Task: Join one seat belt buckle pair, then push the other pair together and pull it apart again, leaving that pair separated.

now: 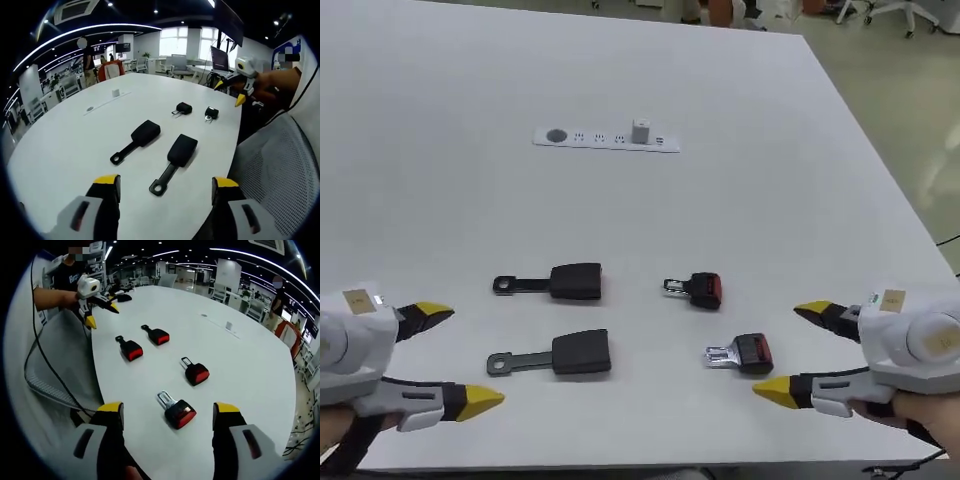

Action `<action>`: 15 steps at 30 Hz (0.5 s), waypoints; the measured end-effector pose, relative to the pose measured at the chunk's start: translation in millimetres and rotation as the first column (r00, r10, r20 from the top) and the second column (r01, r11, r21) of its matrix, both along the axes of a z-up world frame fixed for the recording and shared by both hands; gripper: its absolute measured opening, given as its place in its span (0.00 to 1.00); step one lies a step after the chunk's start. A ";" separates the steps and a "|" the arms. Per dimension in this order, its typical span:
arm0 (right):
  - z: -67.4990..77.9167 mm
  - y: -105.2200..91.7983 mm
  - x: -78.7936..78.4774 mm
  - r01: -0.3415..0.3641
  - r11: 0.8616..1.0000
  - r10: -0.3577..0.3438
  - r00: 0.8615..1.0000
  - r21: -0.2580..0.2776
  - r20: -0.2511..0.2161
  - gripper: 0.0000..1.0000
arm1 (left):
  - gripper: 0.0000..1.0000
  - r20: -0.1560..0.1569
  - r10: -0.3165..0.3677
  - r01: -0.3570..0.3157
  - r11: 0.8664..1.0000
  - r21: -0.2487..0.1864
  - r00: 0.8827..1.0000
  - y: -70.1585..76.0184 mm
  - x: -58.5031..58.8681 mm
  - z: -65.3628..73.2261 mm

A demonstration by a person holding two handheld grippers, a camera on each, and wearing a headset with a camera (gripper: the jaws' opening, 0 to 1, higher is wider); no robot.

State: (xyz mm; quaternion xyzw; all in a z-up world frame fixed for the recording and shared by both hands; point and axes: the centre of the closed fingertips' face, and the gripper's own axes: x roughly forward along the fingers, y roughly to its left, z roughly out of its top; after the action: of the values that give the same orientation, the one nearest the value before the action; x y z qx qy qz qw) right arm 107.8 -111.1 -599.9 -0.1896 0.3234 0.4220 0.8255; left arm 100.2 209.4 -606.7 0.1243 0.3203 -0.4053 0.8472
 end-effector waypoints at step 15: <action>-16.9 1.3 9.1 -0.102 0.992 0.099 0.994 -0.077 -0.037 0.63 | 0.68 -0.031 -0.128 0.129 0.991 0.029 0.991 -35.8 5.8 -14.7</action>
State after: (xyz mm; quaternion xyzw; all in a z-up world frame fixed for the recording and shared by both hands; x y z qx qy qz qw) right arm 116.9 -109.8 -616.8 -0.2309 0.3434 0.4531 0.7896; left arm 106.0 173.7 -621.4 0.1521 0.3301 -0.4557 0.8125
